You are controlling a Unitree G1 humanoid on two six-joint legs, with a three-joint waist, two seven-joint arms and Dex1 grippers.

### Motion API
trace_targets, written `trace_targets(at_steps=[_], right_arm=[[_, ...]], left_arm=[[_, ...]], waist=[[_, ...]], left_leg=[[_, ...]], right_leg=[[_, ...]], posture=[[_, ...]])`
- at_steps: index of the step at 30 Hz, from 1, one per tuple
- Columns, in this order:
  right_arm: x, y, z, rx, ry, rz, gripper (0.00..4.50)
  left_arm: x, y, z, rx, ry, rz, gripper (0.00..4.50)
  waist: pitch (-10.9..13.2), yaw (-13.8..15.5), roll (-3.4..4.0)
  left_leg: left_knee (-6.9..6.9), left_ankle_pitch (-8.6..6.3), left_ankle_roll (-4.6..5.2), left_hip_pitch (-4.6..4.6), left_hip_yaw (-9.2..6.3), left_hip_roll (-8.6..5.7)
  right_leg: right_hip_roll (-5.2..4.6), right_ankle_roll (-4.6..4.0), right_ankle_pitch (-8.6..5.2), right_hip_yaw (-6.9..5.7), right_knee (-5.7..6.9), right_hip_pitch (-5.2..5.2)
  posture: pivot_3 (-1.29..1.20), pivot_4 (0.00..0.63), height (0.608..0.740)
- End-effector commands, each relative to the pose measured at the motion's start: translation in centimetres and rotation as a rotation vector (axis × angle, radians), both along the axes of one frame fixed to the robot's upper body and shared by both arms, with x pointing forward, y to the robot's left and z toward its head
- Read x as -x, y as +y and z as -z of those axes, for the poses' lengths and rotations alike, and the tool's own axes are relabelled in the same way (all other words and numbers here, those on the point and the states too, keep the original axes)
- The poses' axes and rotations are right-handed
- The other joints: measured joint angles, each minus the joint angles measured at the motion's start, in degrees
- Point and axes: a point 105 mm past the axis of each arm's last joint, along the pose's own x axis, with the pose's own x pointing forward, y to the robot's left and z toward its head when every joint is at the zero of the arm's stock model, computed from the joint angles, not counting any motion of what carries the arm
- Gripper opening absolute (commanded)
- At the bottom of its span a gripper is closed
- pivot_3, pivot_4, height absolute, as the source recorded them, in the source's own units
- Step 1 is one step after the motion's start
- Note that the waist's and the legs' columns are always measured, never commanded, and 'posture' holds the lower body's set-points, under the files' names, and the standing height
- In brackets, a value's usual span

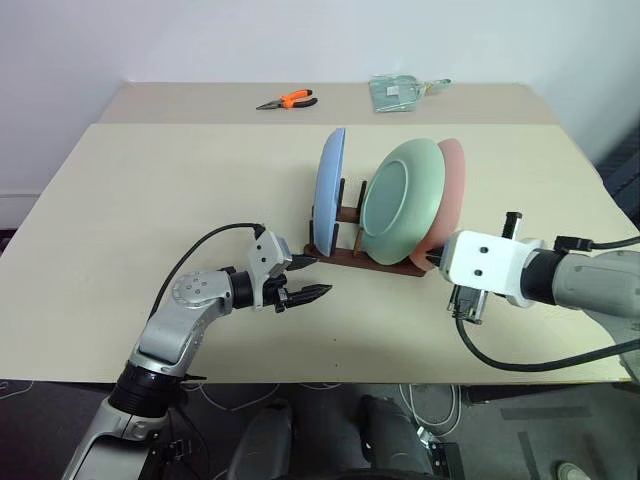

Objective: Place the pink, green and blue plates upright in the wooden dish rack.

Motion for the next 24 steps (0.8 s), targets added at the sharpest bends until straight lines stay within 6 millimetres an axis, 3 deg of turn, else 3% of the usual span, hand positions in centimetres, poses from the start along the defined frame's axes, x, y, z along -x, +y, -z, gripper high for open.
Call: trace_targets(at_steps=[1, 17, 24], right_arm=[[-0.5, 0.3, -1.0, 0.004, -0.066, -0.003, 0.08], [-1.3, 3.6, -2.4, -0.069, -0.137, -0.106, 0.08], [-1.5, 4.0, -2.8, -0.072, -0.152, -0.118, 0.08]], left_arm=[[0.2, -0.1, -0.3, 0.011, -0.024, 0.005, 3.05], [0.4, 0.3, 0.2, 0.016, -0.018, -0.012, 3.05], [0.4, 0.3, 0.4, 0.017, -0.016, -0.012, 3.05]], waist=[[0.0, 0.02, 0.0], [0.0, 0.0, 0.0], [0.0, 0.0, 0.0]], left_leg=[[0.0, 0.0, 0.0, 0.0, 0.0, 0.0], [0.0, 0.0, 0.0, 0.0, -0.02, -0.01], [0.0, 0.0, 0.0, 0.0, -0.02, -0.02]], right_leg=[[0.0, 0.0, 0.0, 0.0, 0.0, 0.0], [0.0, -0.01, 0.02, 0.0, -0.01, 0.0], [0.0, -0.08, 0.06, 0.0, -0.01, 0.0]], posture=[[0.0, 0.15, 0.74], [0.0, 0.15, 0.74], [0.0, 0.15, 0.74]])
